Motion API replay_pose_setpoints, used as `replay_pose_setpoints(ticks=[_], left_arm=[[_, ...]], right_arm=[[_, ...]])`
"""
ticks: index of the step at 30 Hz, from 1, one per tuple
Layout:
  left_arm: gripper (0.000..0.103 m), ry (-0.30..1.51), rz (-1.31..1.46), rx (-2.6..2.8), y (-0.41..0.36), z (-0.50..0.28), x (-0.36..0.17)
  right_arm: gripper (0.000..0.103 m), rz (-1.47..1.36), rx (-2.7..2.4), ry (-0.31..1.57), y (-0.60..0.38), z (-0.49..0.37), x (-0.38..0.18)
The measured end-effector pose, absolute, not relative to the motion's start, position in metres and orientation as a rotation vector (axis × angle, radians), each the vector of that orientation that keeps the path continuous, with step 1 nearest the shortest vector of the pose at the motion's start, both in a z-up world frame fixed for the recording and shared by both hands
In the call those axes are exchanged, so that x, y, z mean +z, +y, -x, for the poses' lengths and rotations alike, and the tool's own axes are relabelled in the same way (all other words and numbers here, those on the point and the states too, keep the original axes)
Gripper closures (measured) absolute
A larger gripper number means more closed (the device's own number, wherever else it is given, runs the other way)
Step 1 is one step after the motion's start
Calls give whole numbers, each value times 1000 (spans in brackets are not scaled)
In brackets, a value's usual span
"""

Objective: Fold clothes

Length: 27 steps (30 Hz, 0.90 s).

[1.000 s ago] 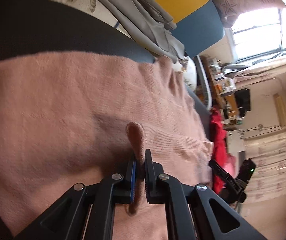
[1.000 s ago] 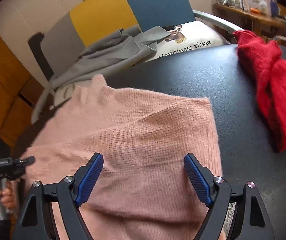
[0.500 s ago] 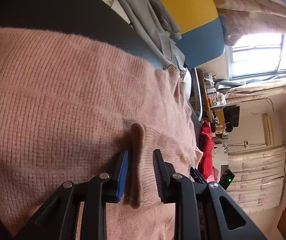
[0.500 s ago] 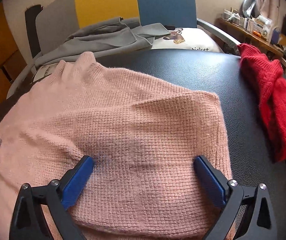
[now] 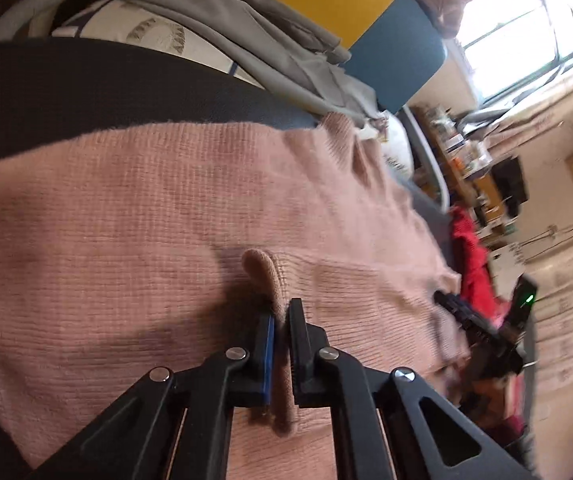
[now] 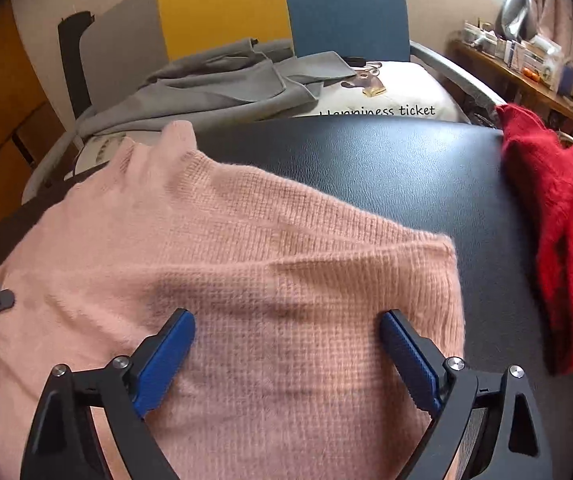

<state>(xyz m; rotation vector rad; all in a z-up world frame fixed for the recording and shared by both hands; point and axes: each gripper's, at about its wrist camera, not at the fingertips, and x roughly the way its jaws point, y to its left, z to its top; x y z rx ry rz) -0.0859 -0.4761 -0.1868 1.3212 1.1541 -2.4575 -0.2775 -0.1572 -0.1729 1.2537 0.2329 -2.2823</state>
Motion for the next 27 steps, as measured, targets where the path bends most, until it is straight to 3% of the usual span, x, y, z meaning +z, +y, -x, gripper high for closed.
replay_pose_setpoints(ticks=[12, 21, 22, 27], left_arm=[[98, 1128, -1279, -2423, -479, 61, -195], [86, 1045, -1047, -2457, -448, 14, -147], [86, 1009, -1049, -2499, -438, 12, -142], [86, 817, -1132, -2610, -393, 19, -134]], right_arm=[[0, -1259, -2298, 343, -173, 279, -182], [1, -1293, -2229, 285, -166, 285, -169], [1, -1298, -2212, 260, -163, 285, -165], [1, -1162, -1954, -291, -73, 258, -107]])
